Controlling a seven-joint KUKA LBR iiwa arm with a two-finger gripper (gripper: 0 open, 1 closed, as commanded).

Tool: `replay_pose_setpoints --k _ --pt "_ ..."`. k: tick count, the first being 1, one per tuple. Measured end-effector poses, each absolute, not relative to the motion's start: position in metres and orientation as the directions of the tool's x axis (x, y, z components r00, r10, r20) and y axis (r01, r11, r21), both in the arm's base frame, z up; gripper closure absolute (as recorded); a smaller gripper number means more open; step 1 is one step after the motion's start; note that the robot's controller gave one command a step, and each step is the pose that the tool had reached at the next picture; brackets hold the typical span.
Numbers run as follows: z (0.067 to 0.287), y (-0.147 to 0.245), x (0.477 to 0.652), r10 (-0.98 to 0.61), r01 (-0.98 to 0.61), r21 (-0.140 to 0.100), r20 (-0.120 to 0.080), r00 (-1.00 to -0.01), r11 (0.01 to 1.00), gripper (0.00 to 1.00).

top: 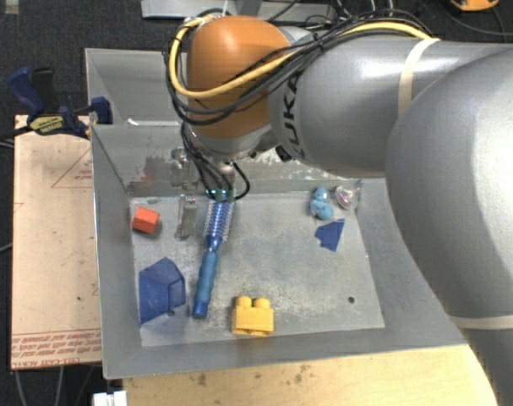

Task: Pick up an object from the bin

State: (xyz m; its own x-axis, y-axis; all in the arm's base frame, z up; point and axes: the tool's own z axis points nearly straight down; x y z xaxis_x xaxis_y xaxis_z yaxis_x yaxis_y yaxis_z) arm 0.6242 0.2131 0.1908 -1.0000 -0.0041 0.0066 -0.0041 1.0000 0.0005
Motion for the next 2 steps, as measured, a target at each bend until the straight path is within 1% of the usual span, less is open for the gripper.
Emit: replay_pose_setpoints --k 1,2 --pt "0.065 0.253 0.630 0.013 0.013 0.000 0.005 -1.000 1.000 0.00" --pt "0.102 0.243 0.621 0.080 0.080 0.002 -0.002 -0.997 0.997 0.00"
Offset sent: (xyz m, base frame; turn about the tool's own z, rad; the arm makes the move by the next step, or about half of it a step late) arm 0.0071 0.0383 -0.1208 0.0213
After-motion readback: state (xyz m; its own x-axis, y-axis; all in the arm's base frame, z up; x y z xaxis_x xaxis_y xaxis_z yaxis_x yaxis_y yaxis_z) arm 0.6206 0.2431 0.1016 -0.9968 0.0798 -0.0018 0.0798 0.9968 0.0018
